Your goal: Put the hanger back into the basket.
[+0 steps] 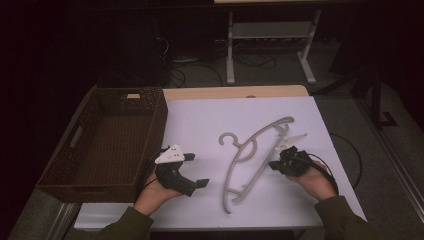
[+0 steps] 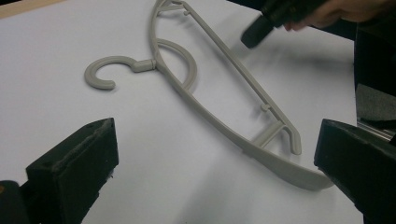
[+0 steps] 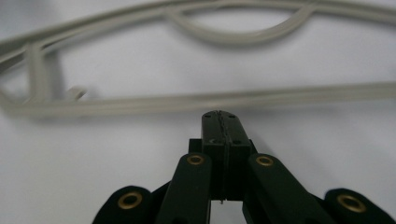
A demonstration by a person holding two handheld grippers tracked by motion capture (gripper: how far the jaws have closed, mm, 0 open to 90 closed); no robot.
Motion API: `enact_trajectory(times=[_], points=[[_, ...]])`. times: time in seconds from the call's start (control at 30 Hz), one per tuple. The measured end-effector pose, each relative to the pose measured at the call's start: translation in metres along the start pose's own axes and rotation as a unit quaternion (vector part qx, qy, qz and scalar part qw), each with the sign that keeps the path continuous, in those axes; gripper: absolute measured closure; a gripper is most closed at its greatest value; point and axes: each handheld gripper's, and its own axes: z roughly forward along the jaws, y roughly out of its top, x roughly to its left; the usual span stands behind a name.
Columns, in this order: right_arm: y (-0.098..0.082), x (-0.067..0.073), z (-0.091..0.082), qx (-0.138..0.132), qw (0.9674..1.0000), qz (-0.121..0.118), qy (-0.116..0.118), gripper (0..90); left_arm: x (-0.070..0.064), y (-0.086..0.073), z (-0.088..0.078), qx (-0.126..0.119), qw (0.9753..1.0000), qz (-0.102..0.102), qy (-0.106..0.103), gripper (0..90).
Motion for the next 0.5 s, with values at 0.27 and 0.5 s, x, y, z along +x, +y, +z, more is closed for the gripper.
enact_trajectory(times=[0.27, 0.5], points=[[-0.008, 0.024, 0.015, 0.025, 0.9979, -0.028, 0.052, 89.6, 0.000, 0.000, 0.000, -0.001, 1.0000, 0.003, 0.000, 0.0], [-0.001, 0.029, 0.025, 0.030, 0.9969, -0.034, 0.064, 89.6, 0.000, 0.000, -0.001, -0.002, 1.0000, 0.002, 0.001, 0.0]])
